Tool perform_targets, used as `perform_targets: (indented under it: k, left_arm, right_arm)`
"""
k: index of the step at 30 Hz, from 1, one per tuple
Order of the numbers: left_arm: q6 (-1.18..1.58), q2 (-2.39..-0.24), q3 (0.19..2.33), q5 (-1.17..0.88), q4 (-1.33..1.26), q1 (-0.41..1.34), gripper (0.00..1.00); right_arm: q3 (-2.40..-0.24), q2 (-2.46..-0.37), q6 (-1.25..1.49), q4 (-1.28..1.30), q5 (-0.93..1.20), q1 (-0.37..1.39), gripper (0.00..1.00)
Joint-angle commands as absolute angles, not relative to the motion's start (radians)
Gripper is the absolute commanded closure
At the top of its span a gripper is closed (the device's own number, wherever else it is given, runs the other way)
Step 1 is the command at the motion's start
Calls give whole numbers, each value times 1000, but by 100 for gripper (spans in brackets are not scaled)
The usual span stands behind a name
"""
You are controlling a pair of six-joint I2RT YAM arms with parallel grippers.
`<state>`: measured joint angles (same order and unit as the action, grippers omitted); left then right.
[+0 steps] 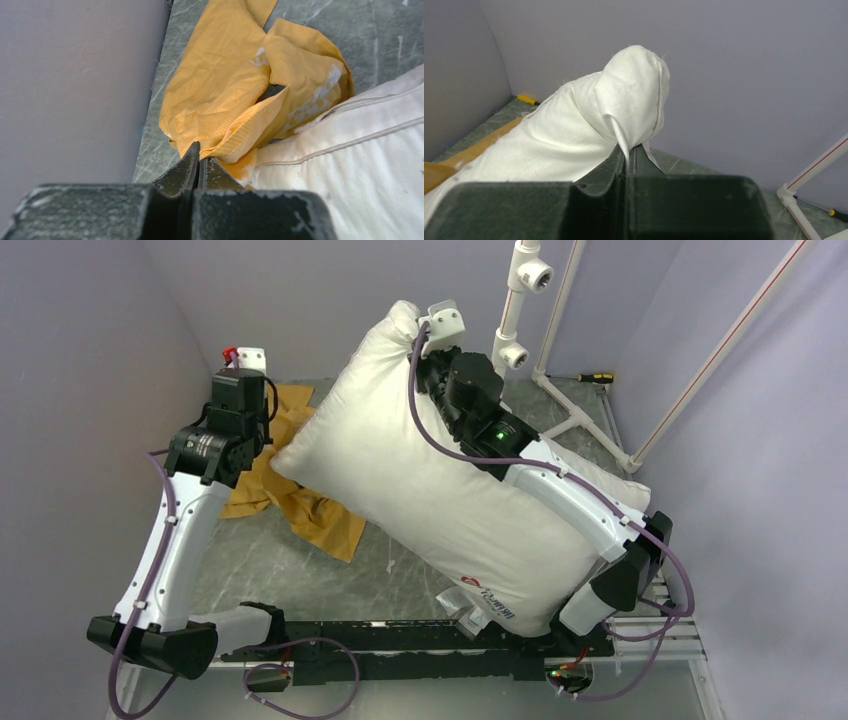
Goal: Put the pillow into the pillowcase
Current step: Stuff the pillow into the pillowcase.
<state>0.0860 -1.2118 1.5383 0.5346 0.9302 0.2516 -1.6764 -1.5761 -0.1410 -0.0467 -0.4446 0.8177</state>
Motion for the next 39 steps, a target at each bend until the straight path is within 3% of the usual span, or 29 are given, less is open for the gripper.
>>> perform_targets:
  k: [1, 8, 17, 25, 30, 34, 39]
  left_arm:
    - [104, -1176, 1603, 431, 897, 250, 100]
    - [259, -1196, 1726, 249, 896, 250, 100]
    - [442, -1304, 1892, 167, 923, 250, 100]
    - [498, -1289, 1889, 168, 865, 251, 100]
    - [470, -1204, 1706, 201, 700, 250, 100]
    - [412, -1155, 1592, 226, 623, 250, 100]
    - [362, -1139, 1510, 264, 644, 250, 100]
  right_arm:
    - [-1725, -1526, -184, -273, -487, 827, 100]
    - [-1719, -1604, -237, -294, -511, 926, 100]
    - [-1632, -1725, -558, -532, -631, 1111, 100]
    - [-1578, -1734, -697, -579, -680, 1184, 100]
    - [-1657, -1653, -493, -236, -532, 1193, 100]
    - [-1774, -1636, -321, 87, -294, 1188, 100]
    - [-1794, -1614, -155, 285, -40, 1167, 100]
